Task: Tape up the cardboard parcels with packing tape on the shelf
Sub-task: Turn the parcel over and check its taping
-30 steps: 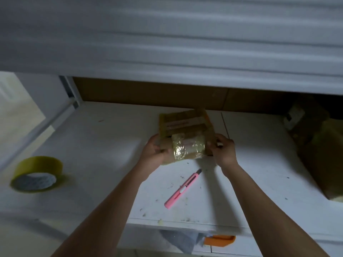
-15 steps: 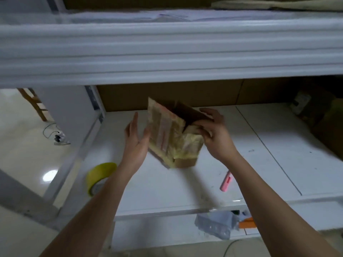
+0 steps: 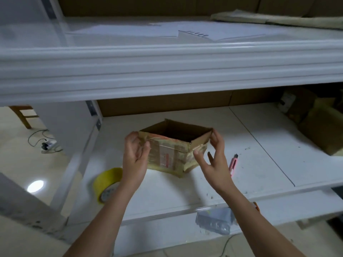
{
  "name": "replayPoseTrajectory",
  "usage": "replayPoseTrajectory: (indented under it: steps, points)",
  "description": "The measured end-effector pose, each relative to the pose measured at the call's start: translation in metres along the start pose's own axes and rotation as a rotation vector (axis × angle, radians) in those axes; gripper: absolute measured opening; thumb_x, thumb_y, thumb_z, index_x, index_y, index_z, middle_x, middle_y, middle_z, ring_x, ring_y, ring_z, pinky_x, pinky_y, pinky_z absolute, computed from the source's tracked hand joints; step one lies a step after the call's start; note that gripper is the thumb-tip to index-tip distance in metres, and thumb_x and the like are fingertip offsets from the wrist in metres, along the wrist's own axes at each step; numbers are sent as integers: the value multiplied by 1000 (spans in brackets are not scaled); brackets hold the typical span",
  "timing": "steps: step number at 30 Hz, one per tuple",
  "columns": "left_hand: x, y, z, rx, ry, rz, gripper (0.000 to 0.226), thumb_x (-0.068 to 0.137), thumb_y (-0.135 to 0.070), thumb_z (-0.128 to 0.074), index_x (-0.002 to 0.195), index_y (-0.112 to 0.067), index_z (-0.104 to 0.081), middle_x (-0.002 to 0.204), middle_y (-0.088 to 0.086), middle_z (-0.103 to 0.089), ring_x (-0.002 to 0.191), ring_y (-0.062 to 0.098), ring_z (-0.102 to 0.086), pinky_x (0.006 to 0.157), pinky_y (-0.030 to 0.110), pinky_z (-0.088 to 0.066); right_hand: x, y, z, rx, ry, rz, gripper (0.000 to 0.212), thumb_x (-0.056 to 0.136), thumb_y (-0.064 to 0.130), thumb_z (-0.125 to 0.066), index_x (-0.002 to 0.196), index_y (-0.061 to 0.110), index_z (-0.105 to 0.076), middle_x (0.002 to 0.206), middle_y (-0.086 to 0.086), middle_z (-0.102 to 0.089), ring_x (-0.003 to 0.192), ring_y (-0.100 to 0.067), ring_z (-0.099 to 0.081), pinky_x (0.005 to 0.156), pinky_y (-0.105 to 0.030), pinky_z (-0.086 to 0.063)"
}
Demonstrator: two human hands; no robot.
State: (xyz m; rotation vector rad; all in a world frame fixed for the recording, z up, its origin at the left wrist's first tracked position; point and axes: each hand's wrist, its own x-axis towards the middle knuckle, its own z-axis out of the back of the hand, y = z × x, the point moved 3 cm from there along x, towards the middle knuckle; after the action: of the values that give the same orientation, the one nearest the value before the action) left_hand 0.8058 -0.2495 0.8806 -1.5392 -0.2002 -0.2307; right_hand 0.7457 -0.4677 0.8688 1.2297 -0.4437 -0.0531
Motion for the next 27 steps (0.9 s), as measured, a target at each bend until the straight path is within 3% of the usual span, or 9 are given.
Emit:
replayPoseTrajectory:
  steps: [5, 8, 12, 15, 18, 20, 23, 25, 27]
  points:
    - [-2, -9, -3, 15, 59, -4, 31, 96, -13, -59, 112, -39, -56, 105, -25, -68, 106, -6, -62, 87, 13, -48, 4, 4, -1, 6, 192, -19, 76, 87, 49, -62, 149, 53, -18, 154, 33, -14, 131, 23, -20, 109, -15, -27]
    - [-2, -14, -8, 15, 109, -7, 29, 90, -28, -68, 110, -48, -61, 117, -14, -67, 113, 4, -62, 92, 25, -51, 8, 2, 8, -18, 218, 2, 59, 92, 39, -60, 144, 51, -33, 158, 23, -13, 123, 32, -19, 101, -7, -34]
    - [-5, -21, -6, 95, 137, -59, 31, 88, -35, -68, 99, -63, -61, 118, -11, -62, 110, 8, -61, 89, 28, -53, 19, 5, 17, 1, 202, 24, 47, 90, 41, -60, 136, 45, -50, 154, 19, -29, 140, 8, -25, 90, -3, -41]
    - [-9, -15, 0, 130, 127, -59, 14, 86, -42, -69, 98, -50, -67, 119, -7, -58, 107, 11, -61, 86, 26, -56, 27, 6, 17, -27, 274, 47, 39, 91, 42, -59, 130, 37, -60, 153, 18, -36, 138, 11, -27, 86, -4, -44]
    - [-17, 2, 1, 140, 138, 9, 29, 80, -54, -67, 98, -32, -71, 123, -11, -54, 109, 13, -61, 88, 36, -57, 19, -1, 11, -5, 329, 8, 24, 92, 42, -57, 111, 36, -71, 151, 32, -29, 131, 19, -27, 87, -4, -42]
    - [-18, 5, 0, 123, 102, 16, 29, 84, -52, -69, 97, -26, -73, 123, -11, -54, 110, 13, -61, 88, 38, -57, 15, 0, 9, 8, 305, 14, 19, 91, 42, -57, 99, 38, -74, 147, 38, -29, 127, 23, -29, 87, -3, -41]
    - [-13, 3, -1, 142, 88, 20, 23, 82, -38, -67, 93, -19, -74, 118, -5, -55, 107, 14, -61, 83, 32, -58, 15, 9, 8, 78, 275, -8, 18, 93, 34, -56, 102, 36, -72, 137, 41, -34, 115, 31, -35, 78, 3, -40]
    - [-8, 1, -1, 177, 109, 37, 18, 83, -34, -67, 91, -19, -74, 115, -3, -54, 104, 14, -61, 80, 25, -57, 17, 7, 8, 129, 244, -67, 17, 94, 25, -58, 107, 34, -66, 134, 36, -40, 119, 22, -41, 77, -1, -42]
    - [-6, -1, -3, 244, 120, 74, 8, 87, -27, -69, 95, -25, -71, 115, -4, -52, 100, 15, -61, 77, 22, -55, 21, 3, 8, 168, 206, -139, 30, 93, 17, -62, 118, 32, -54, 135, 26, -47, 128, 2, -45, 88, -10, -41]
